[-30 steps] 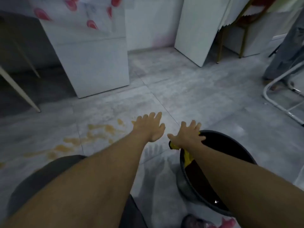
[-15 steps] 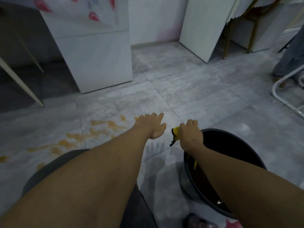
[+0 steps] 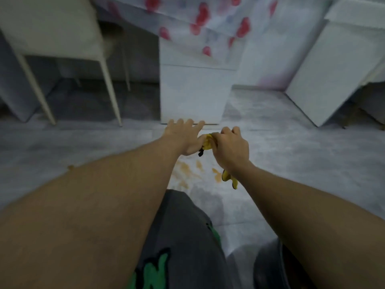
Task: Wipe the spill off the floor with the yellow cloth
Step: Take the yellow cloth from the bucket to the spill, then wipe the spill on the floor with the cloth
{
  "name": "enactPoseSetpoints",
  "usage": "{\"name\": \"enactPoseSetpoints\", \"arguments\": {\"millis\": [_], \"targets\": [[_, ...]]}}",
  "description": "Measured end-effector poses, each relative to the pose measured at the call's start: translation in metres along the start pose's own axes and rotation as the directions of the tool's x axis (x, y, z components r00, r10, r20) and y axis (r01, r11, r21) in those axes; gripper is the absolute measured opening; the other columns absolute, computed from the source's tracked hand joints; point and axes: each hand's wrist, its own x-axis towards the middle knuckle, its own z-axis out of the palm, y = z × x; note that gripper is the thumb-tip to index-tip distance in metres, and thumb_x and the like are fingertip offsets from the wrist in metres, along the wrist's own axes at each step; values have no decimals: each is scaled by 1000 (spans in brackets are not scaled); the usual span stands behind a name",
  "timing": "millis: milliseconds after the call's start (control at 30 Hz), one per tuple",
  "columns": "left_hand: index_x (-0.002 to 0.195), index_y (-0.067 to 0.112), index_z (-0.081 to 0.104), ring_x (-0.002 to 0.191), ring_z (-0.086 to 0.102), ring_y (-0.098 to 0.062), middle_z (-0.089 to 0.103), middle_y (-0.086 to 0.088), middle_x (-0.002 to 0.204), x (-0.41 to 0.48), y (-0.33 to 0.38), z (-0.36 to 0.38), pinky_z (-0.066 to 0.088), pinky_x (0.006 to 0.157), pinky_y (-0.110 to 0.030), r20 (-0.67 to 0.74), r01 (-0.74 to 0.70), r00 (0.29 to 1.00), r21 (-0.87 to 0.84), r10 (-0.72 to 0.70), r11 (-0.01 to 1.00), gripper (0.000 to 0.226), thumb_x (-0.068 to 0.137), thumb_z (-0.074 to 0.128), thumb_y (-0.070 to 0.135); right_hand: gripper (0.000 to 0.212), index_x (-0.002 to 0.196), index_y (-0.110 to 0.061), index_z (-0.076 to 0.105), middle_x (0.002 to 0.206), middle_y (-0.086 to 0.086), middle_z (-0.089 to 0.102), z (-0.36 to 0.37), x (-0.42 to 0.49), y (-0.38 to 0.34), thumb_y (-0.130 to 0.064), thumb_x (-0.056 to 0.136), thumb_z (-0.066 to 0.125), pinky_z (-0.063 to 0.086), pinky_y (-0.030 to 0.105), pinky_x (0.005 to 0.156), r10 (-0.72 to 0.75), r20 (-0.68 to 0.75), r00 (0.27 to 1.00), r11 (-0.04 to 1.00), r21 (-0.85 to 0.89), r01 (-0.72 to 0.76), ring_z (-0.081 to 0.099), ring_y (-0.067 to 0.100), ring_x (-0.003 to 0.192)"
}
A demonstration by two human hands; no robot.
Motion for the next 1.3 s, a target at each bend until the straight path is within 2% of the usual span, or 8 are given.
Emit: {"name": "enactPoseSetpoints", "arguments": {"millis": [567, 667, 733, 800, 867, 1033, 1167, 1300], "targets": [[159, 29, 10, 146, 26, -38, 28, -12, 162, -60, -315, 104, 18, 117, -58, 18, 450, 893, 16, -451, 893, 69, 99, 9, 61, 38, 109, -20, 72, 95, 2, 66, 151, 113, -299, -40, 107, 39, 35, 36, 56, -460, 9, 888, 867, 219, 447, 48, 26, 110], [159, 28, 8, 148, 23, -37, 25, -12, 163, -68, -358, 139, 15, 118, -58, 55, 488, 871, 35, -489, 872, 69, 99, 9, 61, 40, 116, -23, 70, 103, 1, 67, 195, 123, -348, -43, 106, 37, 38, 36, 59, -495, 48, 867, 848, 246, 470, 46, 25, 113], [159, 28, 6, 147, 23, -37, 25, -11, 163, -74, -381, 164, 14, 119, -58, 87, 509, 855, 39, -511, 860, 68, 99, 8, 60, 45, 130, -27, 62, 126, 2, 64, 230, 122, -372, -50, 105, 33, 46, 42, 79, -535, 187, 824, 837, 254, 485, 41, 28, 125], [159, 29, 5, 148, 22, -36, 24, -10, 164, -79, -398, 192, 14, 119, -57, 117, 534, 838, 24, -533, 845, 67, 99, 9, 60, 56, 151, -31, 41, 159, 7, 38, 266, 114, -387, -58, 103, 28, 32, 56, 110, -529, 395, 751, 848, 261, 461, 20, 36, 148], [159, 30, 4, 148, 21, -36, 22, -9, 165, -85, -408, 219, 15, 118, -57, 153, 546, 826, 27, -543, 838, 67, 99, 10, 60, 61, 158, -30, 27, 168, 8, 18, 298, 107, -394, -59, 104, 26, 11, 61, 121, -499, 493, 713, 867, 268, 421, 2, 38, 155], [159, 29, 3, 148, 20, -35, 17, -6, 166, -97, -410, 283, 16, 117, -58, 233, 571, 800, -15, -553, 821, 67, 100, 12, 59, 56, 159, -26, 28, 169, 10, 16, 340, 113, -417, -49, 108, 25, 5, 55, 125, -604, 426, 674, 796, 362, 485, 1, 37, 156], [160, 24, -1, 151, 14, -34, 9, -5, 168, -99, -407, 322, 14, 118, -58, 279, 536, 809, 11, -517, 844, 71, 100, 12, 60, 63, 163, -34, 7, 172, 3, -5, 371, 117, -440, -60, 105, 13, -3, 47, 126, -668, 449, 594, 744, 384, 546, -12, 27, 157], [159, 21, -7, 153, 2, -35, -3, -5, 169, -104, -404, 358, 11, 119, -59, 326, 614, 750, -20, -576, 789, 75, 99, 10, 62, 66, 161, -40, -3, 171, -1, -9, 390, 94, -437, -66, 101, 3, -4, 49, 125, -669, 371, 644, 743, 343, 575, -13, 24, 157]]}}
